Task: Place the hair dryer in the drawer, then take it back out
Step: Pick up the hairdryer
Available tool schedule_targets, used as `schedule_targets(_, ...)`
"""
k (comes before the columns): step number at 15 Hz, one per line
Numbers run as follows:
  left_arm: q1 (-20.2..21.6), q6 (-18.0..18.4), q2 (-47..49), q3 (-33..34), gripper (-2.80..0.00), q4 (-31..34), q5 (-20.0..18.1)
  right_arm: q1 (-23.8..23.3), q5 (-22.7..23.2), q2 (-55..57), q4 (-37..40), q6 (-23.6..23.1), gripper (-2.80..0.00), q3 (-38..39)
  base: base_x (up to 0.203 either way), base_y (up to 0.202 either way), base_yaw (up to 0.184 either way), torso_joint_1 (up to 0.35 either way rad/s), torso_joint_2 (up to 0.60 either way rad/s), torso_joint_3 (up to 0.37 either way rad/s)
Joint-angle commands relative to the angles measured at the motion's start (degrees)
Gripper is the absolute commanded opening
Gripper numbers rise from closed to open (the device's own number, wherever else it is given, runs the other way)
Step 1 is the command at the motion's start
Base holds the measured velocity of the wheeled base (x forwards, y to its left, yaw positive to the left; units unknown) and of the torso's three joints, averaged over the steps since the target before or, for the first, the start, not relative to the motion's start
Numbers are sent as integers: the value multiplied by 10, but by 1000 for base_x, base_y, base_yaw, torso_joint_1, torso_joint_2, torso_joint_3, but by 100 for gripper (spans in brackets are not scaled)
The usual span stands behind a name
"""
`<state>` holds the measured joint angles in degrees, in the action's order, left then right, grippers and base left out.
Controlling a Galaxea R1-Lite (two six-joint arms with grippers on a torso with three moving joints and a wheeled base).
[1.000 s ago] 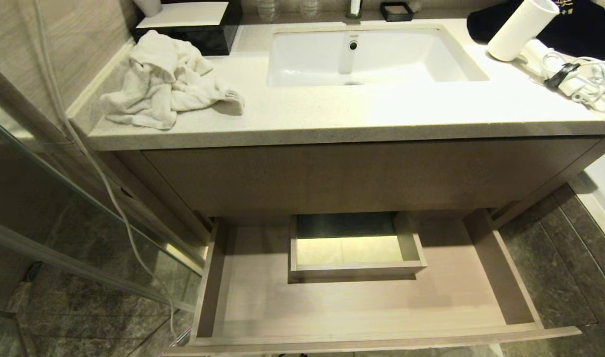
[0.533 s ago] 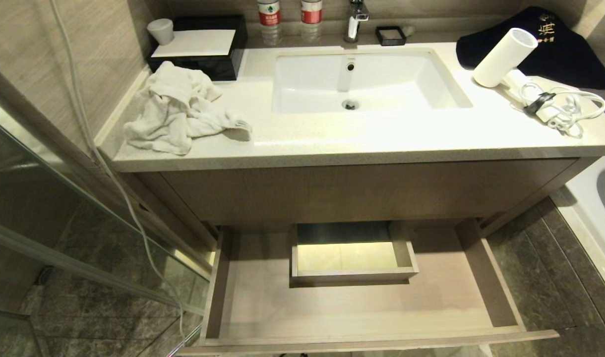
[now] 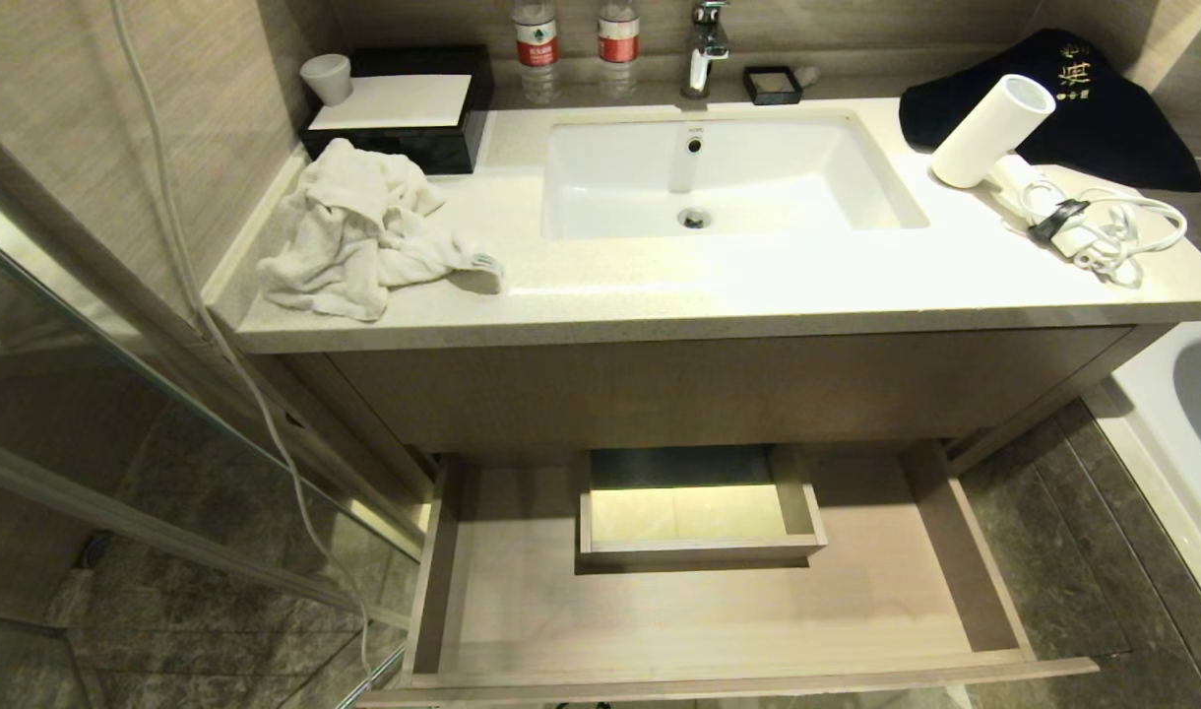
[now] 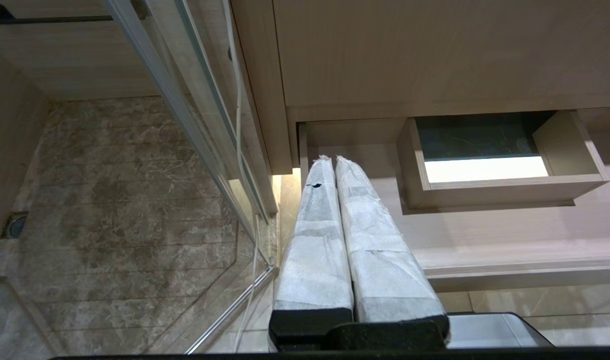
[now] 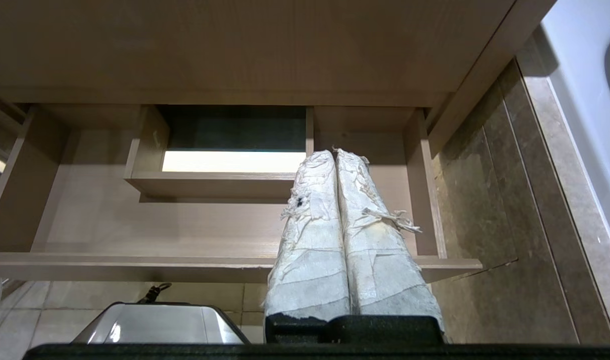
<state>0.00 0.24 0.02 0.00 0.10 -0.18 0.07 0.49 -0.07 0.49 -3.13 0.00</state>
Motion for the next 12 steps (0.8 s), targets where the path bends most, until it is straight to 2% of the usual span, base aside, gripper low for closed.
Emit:
schedule_targets(1,0,0,1,1,-280,0,0,0,2,1,0,-3,-280,1,0,0,0,40,0,22)
schedule_targets(4,0,0,1,1,-280,0,0,0,1,1,0,-3,-280,0,0,0,0,206,-25,166)
schedule_targets(12,0,0,1,1,-280,0,0,0,1,1,0,-4,-280,1,0,0,0,318,-95,219)
